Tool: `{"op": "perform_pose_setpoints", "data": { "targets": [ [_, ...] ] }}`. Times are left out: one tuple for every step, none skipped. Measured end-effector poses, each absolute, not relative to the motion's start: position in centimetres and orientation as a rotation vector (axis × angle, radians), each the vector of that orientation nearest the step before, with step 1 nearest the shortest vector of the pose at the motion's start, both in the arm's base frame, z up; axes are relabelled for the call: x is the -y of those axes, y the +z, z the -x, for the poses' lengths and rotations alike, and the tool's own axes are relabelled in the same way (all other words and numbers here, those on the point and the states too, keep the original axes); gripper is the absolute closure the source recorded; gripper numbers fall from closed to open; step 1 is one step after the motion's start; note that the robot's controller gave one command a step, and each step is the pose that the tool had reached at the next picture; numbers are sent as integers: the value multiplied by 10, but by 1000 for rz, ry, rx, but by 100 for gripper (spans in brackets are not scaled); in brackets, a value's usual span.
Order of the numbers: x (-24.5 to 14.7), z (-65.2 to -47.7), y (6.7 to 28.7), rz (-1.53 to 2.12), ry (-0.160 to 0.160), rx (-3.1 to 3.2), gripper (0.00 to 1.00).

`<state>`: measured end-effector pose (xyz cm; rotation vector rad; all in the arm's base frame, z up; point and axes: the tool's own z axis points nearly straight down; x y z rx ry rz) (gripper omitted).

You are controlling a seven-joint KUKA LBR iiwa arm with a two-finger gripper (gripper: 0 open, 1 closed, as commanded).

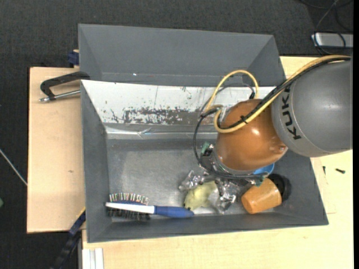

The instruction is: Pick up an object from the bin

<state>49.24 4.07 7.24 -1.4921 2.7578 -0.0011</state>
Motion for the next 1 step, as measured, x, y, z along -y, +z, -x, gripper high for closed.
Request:
{"op": "perform_pose_setpoints", "data": {
  "targets": [
    [-41,-494,74,1489,-1,-2761,0]
  ]
}}
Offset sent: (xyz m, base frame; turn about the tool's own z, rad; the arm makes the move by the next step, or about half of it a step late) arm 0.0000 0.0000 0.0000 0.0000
